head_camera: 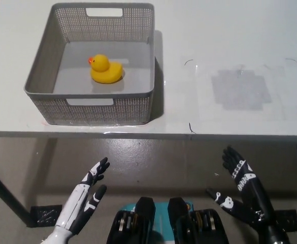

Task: Use the right hand to pick up a yellow duck toy and place it into a container on the left hand side

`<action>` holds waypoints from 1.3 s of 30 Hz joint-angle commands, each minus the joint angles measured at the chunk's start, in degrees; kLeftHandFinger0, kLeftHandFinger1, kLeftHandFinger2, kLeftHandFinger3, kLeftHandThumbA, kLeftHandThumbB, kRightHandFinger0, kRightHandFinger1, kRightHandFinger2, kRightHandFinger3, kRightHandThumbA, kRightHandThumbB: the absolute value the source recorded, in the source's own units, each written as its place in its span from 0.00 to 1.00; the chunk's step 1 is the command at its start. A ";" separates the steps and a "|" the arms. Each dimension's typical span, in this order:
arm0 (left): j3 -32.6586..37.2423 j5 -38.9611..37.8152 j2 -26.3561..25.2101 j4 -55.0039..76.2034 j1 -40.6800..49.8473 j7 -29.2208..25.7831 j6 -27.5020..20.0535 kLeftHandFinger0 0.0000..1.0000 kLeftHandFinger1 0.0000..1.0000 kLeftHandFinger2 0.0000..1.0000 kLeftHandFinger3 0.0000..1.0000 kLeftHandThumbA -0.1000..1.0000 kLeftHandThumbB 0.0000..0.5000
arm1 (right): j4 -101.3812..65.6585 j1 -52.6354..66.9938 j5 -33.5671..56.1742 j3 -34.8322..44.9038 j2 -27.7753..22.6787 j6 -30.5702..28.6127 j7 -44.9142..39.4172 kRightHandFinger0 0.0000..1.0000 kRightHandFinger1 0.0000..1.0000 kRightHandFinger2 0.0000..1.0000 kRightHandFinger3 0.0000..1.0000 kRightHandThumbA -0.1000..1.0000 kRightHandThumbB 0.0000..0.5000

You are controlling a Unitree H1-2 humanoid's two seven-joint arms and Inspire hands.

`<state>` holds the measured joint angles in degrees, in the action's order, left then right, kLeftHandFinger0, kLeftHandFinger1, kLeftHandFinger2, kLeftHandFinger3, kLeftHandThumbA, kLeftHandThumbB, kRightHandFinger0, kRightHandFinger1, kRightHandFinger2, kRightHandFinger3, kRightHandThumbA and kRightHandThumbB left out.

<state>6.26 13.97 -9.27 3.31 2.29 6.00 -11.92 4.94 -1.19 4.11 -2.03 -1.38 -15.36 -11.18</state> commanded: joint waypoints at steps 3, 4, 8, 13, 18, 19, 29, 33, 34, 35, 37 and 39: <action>-0.71 -0.43 -0.50 0.24 -0.94 -0.74 -1.02 1.00 1.00 1.00 1.00 1.00 0.14 | 0.51 -1.12 3.54 0.58 0.47 -3.84 -0.37 1.00 1.00 1.00 1.00 0.95 0.56; -0.75 -0.63 -0.47 0.30 -0.94 -0.66 -0.87 1.00 1.00 1.00 1.00 1.00 0.15 | 0.55 -1.13 3.27 0.48 0.40 -3.87 -0.33 1.00 1.00 1.00 1.00 0.94 0.53; -0.74 -0.08 -0.73 0.25 -1.13 -0.78 -1.19 1.00 1.00 1.00 1.00 1.00 0.15 | 0.80 -1.43 3.63 0.45 0.47 -3.34 -0.19 1.00 1.00 1.00 1.00 0.92 0.54; -0.77 -0.07 -0.75 0.47 -1.26 -0.69 -0.86 1.00 1.00 1.00 1.00 1.00 0.14 | 0.86 -1.66 3.91 0.65 0.63 -3.06 0.19 1.00 1.00 1.00 1.00 0.90 0.58; -0.98 -0.17 -0.72 0.79 -1.46 -0.65 -0.16 1.00 1.00 1.00 1.00 1.00 0.17 | 0.78 -2.12 3.00 0.62 0.73 -2.99 0.81 1.00 1.00 1.00 1.00 0.91 0.58; -1.01 -0.29 -0.74 0.81 -1.52 -0.59 -0.12 1.00 1.00 1.00 1.00 1.00 0.15 | 0.74 -2.22 2.90 0.64 0.77 -2.77 0.96 1.00 1.00 1.00 1.00 0.90 0.59; -0.93 -0.52 -0.64 0.57 -1.52 -0.54 -0.44 1.00 1.00 1.00 1.00 1.00 0.13 | 1.23 -2.58 1.70 0.21 0.18 -3.43 0.91 0.98 1.00 1.00 1.00 0.87 0.50; -0.94 -0.33 -0.69 0.59 -1.49 -0.59 -0.41 1.00 1.00 1.00 1.00 1.00 0.13 | 1.68 -2.75 1.81 0.15 0.16 -3.70 0.73 0.96 0.99 1.00 1.00 0.85 0.47; -0.89 -0.18 -0.74 0.73 -1.49 -0.54 -0.25 1.00 1.00 1.00 1.00 1.00 0.12 | 1.68 -2.74 1.85 0.13 0.14 -3.61 0.67 0.96 0.99 1.00 1.00 0.85 0.47; -0.91 -0.22 -0.70 0.57 -1.52 -0.62 -0.43 1.00 1.00 1.00 1.00 1.00 0.12 | 1.76 -2.75 1.68 0.12 0.11 -3.58 0.74 0.96 0.99 1.00 1.00 0.85 0.47; -0.91 -0.17 -0.74 0.56 -1.47 -0.56 -0.22 1.00 1.00 1.00 1.00 1.00 0.13 | 2.25 -2.93 1.13 0.10 0.08 -4.23 0.94 0.95 0.98 1.00 1.00 0.86 0.45; -0.92 -0.29 -0.69 0.71 -1.33 -0.51 -0.04 1.00 1.00 1.00 1.00 1.00 0.12 | 2.50 -2.94 0.73 0.04 0.11 -4.66 1.04 0.93 0.96 1.00 1.00 0.85 0.45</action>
<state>6.04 13.95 -9.28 3.30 1.49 6.01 -11.84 7.56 -2.80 5.67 -1.97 -1.31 -15.90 -10.76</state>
